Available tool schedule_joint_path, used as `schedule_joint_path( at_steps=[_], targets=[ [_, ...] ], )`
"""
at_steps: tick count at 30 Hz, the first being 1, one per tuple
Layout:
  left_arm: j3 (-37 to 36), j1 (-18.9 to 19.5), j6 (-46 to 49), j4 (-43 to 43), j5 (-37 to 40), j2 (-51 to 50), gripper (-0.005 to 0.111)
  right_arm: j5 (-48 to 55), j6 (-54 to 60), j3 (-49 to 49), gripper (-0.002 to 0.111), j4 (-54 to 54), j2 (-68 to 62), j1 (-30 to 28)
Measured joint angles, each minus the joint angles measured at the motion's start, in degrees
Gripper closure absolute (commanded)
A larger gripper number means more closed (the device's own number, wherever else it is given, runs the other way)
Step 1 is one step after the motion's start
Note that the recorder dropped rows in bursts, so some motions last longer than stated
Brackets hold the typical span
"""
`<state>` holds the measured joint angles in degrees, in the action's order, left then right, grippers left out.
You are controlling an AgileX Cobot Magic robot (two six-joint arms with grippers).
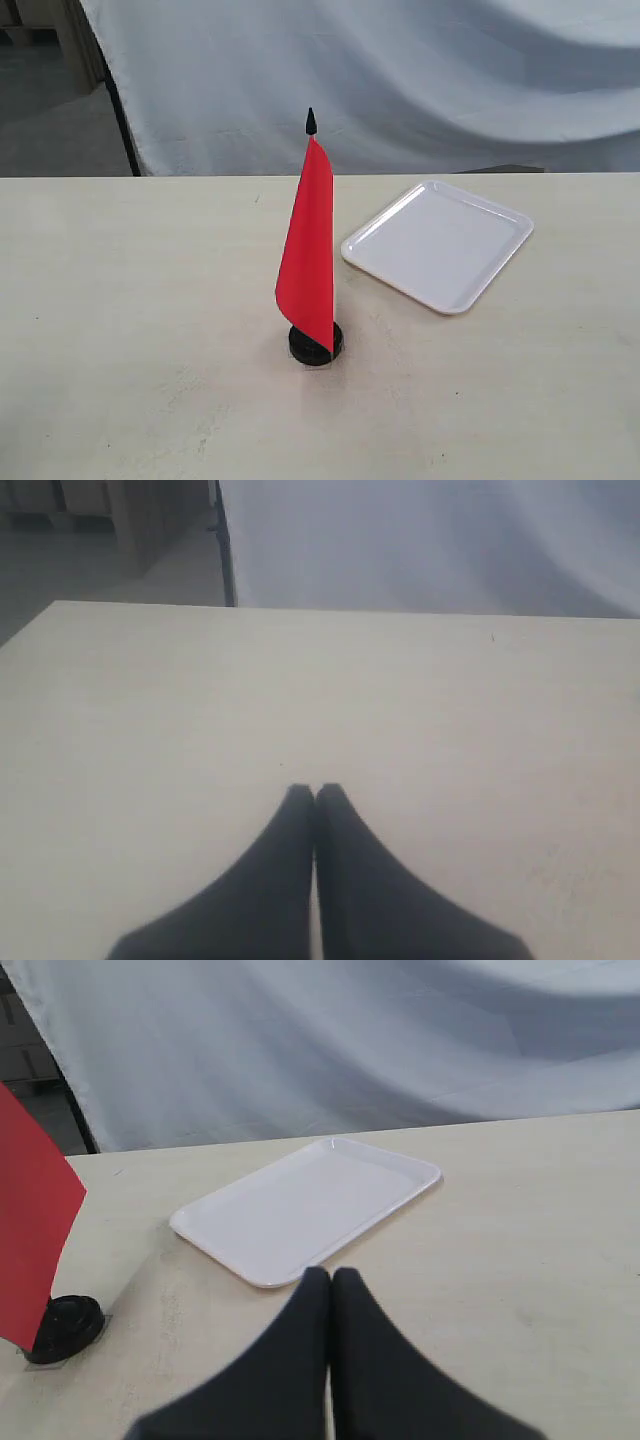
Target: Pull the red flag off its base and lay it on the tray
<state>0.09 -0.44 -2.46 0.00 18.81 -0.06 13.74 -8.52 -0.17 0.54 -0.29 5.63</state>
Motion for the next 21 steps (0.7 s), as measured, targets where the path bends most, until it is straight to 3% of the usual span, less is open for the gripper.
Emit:
schedule_joint_path(
  at_steps=[16,19,21],
  targets=[
    [0.00,0.00,0.00,0.00,0.00,0.00,0.107,-0.61,0.00,0.00,0.109,-0.54,0.00,0.00],
    [0.00,0.00,0.00,0.00,0.00,0.00,0.107,-4.25,0.00,0.00,0.109,-0.54,0.00,0.00],
    [0.00,0.00,0.00,0.00,0.00,0.00,0.107,-12.26,0.00,0.00,0.109,-0.54,0.00,0.00]
  ],
)
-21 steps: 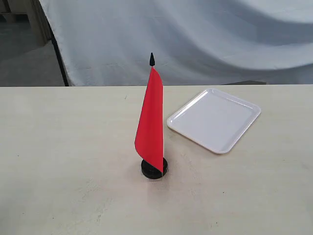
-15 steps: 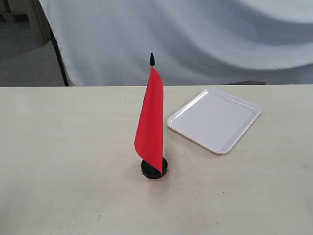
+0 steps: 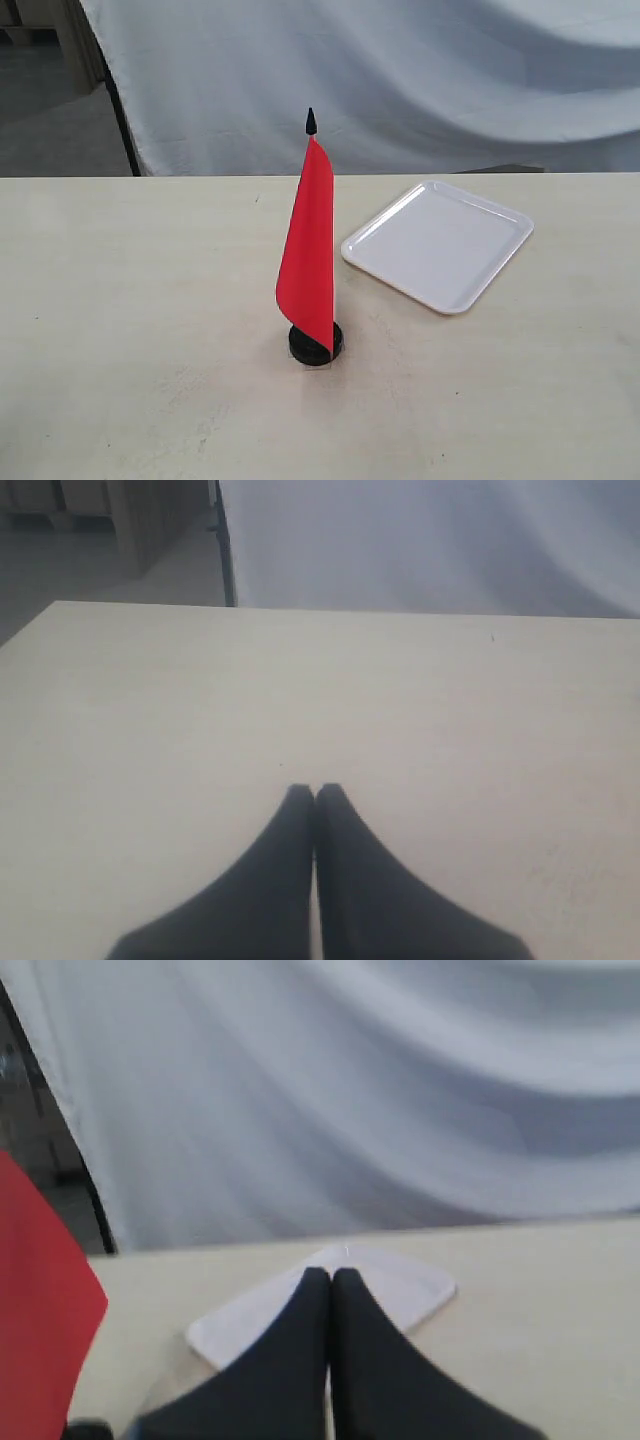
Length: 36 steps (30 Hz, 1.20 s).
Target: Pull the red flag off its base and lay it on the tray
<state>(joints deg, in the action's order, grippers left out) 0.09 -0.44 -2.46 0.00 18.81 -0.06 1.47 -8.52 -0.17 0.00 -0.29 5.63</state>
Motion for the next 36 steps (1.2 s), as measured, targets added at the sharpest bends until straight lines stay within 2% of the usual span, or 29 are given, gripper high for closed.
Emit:
schedule_joint_path(
  at_steps=[1,5,7,10,16,21,31,36],
  targets=[
    [0.00,0.00,0.00,0.00,0.00,0.00,0.107,-7.66,0.00,0.00,0.109,0.00,0.00,0.00],
    [0.00,0.00,0.00,0.00,0.00,0.00,0.107,-25.51,-0.96,0.00,0.109,0.00,0.00,0.00],
    [0.00,0.00,0.00,0.00,0.00,0.00,0.107,-29.99,-7.37,0.00,0.109,0.00,0.00,0.00],
    [0.00,0.00,0.00,0.00,0.00,0.00,0.107,-31.35,-17.27,0.00,0.109,0.00,0.00,0.00],
    [0.00,0.00,0.00,0.00,0.00,0.00,0.107,-36.39,-20.24,0.00,0.109,0.00,-3.87,0.00],
    [0.00,0.00,0.00,0.00,0.00,0.00,0.107,-42.57,-20.24,0.00,0.109,2.64,-15.11,0.00],
    [0.00,0.00,0.00,0.00,0.00,0.00,0.107,-60.00,-17.61,-0.13,0.109,22.14,-46.21,0.00],
    [0.00,0.00,0.00,0.00,0.00,0.00,0.107,-65.57,-16.61,-4.74,0.109,32.13,-63.99,0.13]
  ],
)
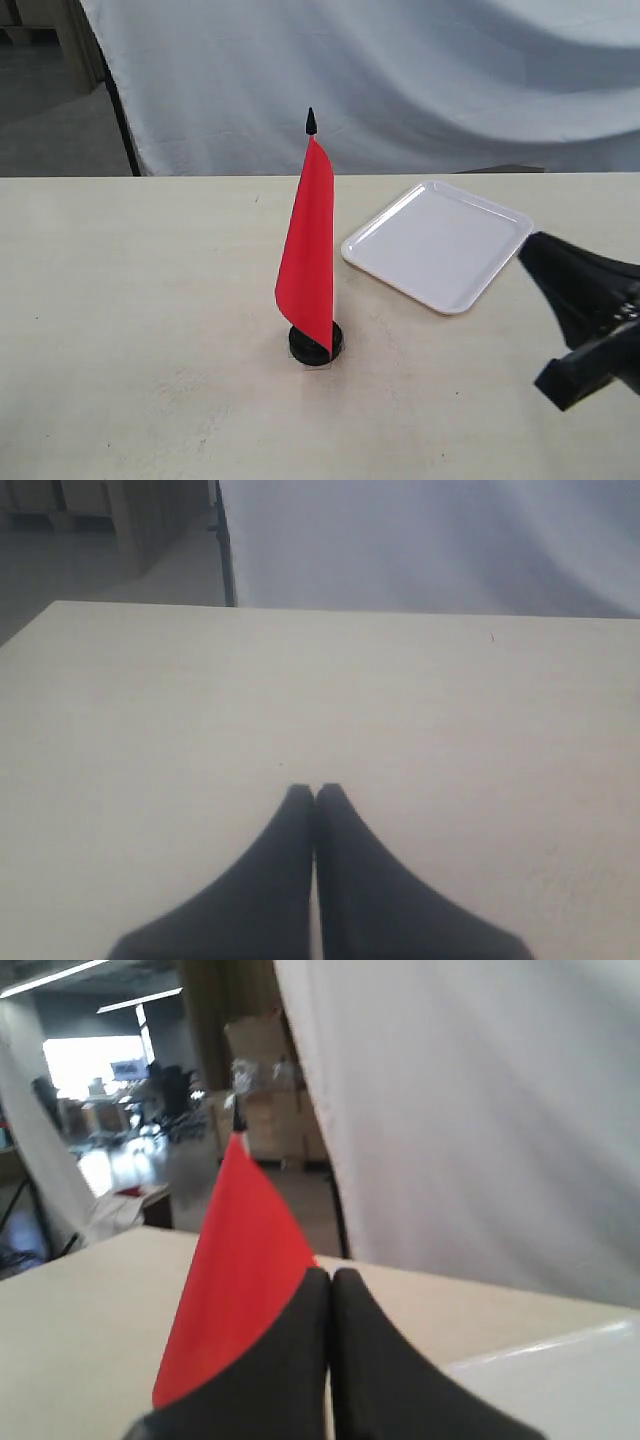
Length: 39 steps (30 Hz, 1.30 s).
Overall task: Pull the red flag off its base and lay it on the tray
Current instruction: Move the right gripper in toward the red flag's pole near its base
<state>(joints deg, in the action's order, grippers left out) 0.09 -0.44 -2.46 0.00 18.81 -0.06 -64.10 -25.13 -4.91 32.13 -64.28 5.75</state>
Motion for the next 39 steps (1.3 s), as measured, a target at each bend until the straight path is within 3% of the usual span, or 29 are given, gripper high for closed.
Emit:
schedule_joint_path(
  at_steps=[6,12,17,21,25,28,39],
  targets=[
    [0.00,0.00,0.00,0.00,0.00,0.00,0.107,-2.28,2.81,-8.02,0.109,5.16,-21.41,7.33],
    [0.00,0.00,0.00,0.00,0.00,0.00,0.107,-2.28,11.41,-17.64,0.109,0.89,-37.44,18.85],
    [0.00,0.00,0.00,0.00,0.00,0.00,0.107,-1.59,13.18,-24.19,0.106,-3.56,-44.89,23.08],
    [0.00,0.00,0.00,0.00,0.00,0.00,0.107,0.70,13.30,-26.11,0.084,-9.31,-45.96,24.31],
    [0.00,0.00,0.00,0.00,0.00,0.00,0.107,1.63,13.40,-26.34,0.033,-13.08,-45.96,24.31],
    [0.00,0.00,0.00,0.00,0.00,0.00,0.107,1.73,13.40,-26.34,0.003,-13.32,-45.96,24.44],
    [0.00,0.00,0.00,0.00,0.00,0.00,0.107,6.11,13.16,-30.40,0.004,-13.65,-47.36,24.57]
  ],
)
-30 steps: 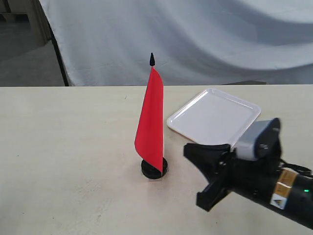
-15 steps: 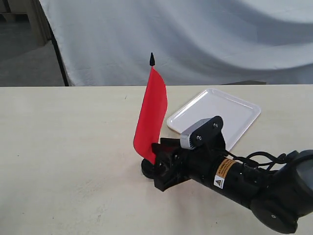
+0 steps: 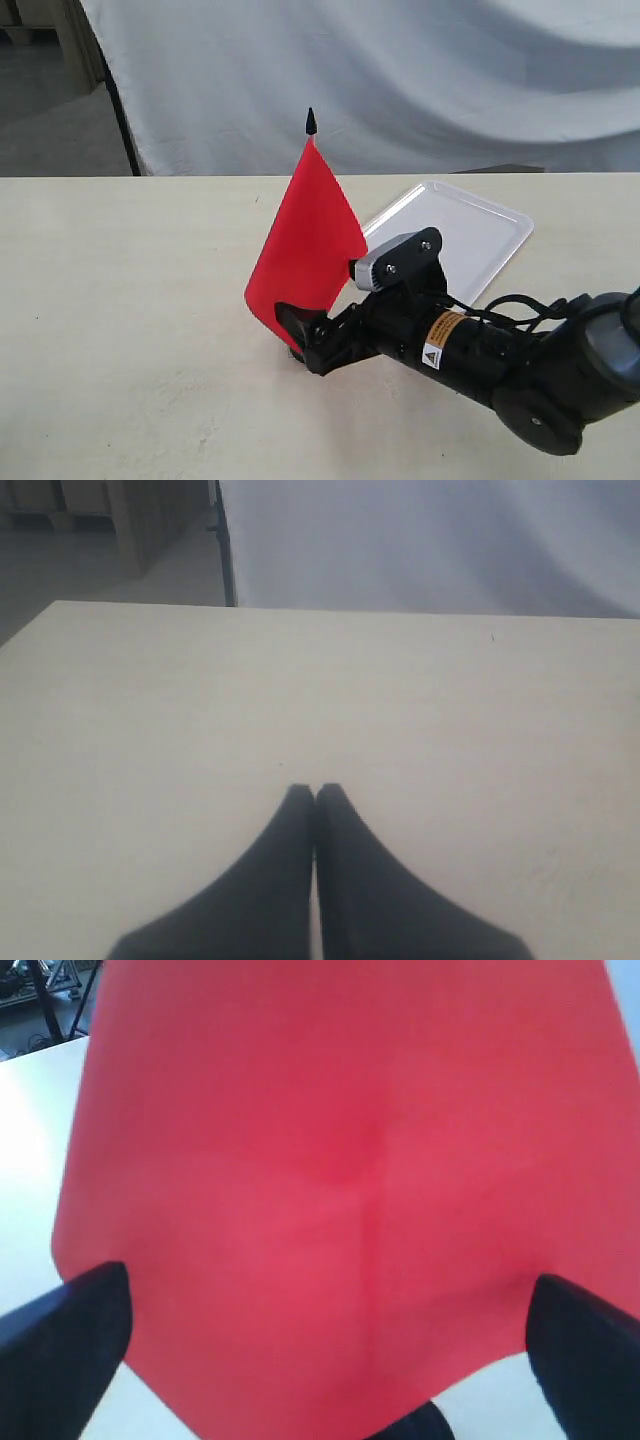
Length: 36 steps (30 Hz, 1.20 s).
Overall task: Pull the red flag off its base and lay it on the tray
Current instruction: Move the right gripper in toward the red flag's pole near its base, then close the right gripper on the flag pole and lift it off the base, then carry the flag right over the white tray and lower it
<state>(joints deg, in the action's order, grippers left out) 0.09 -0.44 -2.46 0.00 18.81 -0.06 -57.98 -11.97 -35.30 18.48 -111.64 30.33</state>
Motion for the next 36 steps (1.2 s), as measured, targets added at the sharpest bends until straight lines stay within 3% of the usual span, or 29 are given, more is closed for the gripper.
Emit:
schedule_joint_path(
  at_steps=[4,7,10,12,13,24,30,36],
  targets=[
    [0.00,0.00,0.00,0.00,0.00,0.00,0.107,1.87,0.00,-4.01,0.007,-0.12,-2.77,0.00],
    [0.00,0.00,0.00,0.00,0.00,0.00,0.107,2.69,0.00,-6.49,0.018,-0.22,-4.21,0.00],
    [0.00,0.00,0.00,0.00,0.00,0.00,0.107,2.92,0.00,-7.77,0.049,-0.22,-4.96,0.00],
    [0.00,0.00,0.00,0.00,0.00,0.00,0.107,3.00,0.00,-8.01,0.083,-0.22,-5.07,0.00],
    [0.00,0.00,0.00,0.00,0.00,0.00,0.107,3.00,0.00,-8.01,0.106,-0.09,-5.07,0.00],
    [0.00,0.00,0.00,0.00,0.00,0.00,0.107,5.02,-2.16,-8.26,0.109,3.13,-4.00,-0.12],
    [0.00,0.00,0.00,0.00,0.00,0.00,0.107,6.28,-10.43,-8.26,0.109,4.79,3.23,-0.59],
    [0.00,0.00,0.00,0.00,0.00,0.00,0.107,13.85,-22.72,-8.26,0.109,1.02,9.66,-8.40]
  ],
)
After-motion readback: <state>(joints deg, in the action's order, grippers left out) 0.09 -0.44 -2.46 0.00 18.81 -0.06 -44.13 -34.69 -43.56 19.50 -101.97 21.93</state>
